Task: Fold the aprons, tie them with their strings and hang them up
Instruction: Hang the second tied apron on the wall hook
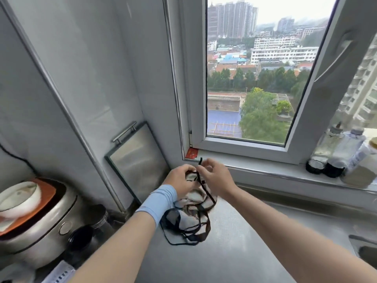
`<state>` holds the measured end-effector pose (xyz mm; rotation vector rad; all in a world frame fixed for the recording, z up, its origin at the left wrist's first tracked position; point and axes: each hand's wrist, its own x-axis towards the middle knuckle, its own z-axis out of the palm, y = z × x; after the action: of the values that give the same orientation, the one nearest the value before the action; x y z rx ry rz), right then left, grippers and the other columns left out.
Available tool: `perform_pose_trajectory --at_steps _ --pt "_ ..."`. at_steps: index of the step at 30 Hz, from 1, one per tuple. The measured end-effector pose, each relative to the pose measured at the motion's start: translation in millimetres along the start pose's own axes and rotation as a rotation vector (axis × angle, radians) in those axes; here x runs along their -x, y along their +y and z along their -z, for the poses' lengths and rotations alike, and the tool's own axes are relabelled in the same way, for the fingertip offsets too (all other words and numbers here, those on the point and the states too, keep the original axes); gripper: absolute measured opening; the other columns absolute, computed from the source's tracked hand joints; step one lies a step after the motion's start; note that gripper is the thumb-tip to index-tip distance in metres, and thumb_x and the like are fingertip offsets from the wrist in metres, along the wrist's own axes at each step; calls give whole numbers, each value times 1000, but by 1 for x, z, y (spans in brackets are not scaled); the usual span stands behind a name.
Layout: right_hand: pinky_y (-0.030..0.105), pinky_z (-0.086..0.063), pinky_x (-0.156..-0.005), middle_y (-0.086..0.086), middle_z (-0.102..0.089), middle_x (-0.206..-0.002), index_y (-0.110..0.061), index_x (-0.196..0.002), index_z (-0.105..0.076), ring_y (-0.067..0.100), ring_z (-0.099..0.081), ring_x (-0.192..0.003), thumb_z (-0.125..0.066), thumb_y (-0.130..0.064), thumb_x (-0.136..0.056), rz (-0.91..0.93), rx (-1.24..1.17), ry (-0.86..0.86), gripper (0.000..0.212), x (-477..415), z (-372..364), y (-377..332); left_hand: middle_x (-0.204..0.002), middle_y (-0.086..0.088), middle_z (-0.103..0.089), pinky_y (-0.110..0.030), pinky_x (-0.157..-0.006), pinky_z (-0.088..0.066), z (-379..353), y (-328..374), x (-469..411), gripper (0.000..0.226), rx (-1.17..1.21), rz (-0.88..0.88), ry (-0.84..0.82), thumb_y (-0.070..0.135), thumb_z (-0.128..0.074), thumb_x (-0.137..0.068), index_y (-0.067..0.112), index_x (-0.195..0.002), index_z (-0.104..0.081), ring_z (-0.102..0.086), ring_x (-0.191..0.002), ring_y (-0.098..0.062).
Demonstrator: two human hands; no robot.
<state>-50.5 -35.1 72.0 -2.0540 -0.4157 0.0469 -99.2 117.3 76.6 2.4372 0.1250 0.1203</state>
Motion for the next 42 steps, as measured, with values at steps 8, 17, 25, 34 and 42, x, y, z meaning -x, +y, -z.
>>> perform_pose_trajectory --at_steps 8,17,25,34,42 --pt "23 -43 -55 -10 -68 -67 -23 -81 -67 -1 -57 -56 -66 -28 -91 111 -154 87 11 -82 1 -72 -106 6 -70 -30 -93 -52 86 18 -63 43 76 -78 93 25 -75 -71 24 -113 -62 -65 -97 -10" --pt "38 -51 -64 1 -69 -73 -25 -82 -67 24 -65 -73 -56 -28 -93 332 -61 191 16 -152 40 -197 -92 2 -74 -27 -80 -57 209 88 -128 15 478 -201 310 24 -64 -89 23 -102 -72 -70 -86 -13" --pt "37 -46 -57 -6 -57 -59 -26 -64 -58 17 -54 -59 -53 -21 -90 510 32 320 27 -196 76 -297 -78 0 -74 -42 -77 -60 310 143 -165 4 488 -328 397 18 -73 -84 21 -81 -73 -73 -76 -22" --pt "33 -45 -58 -3 -60 -65 -18 -73 -61 22 -57 -66 -51 -26 -93 602 202 441 23 -243 106 -403 -81 -6 -70 -41 -74 -61 424 179 -191 14 379 -452 475 7 -70 -85 19 -92 -65 -68 -68 -22" --pt "27 -43 -55 -2 -65 -70 -19 -74 -67 23 -63 -71 -50 -30 -92 546 375 541 27 -297 106 -476 -70 9 -70 -18 -61 -46 480 185 -223 24 115 -433 707 10 -60 -84 28 -76 -74 -60 -59 -10"
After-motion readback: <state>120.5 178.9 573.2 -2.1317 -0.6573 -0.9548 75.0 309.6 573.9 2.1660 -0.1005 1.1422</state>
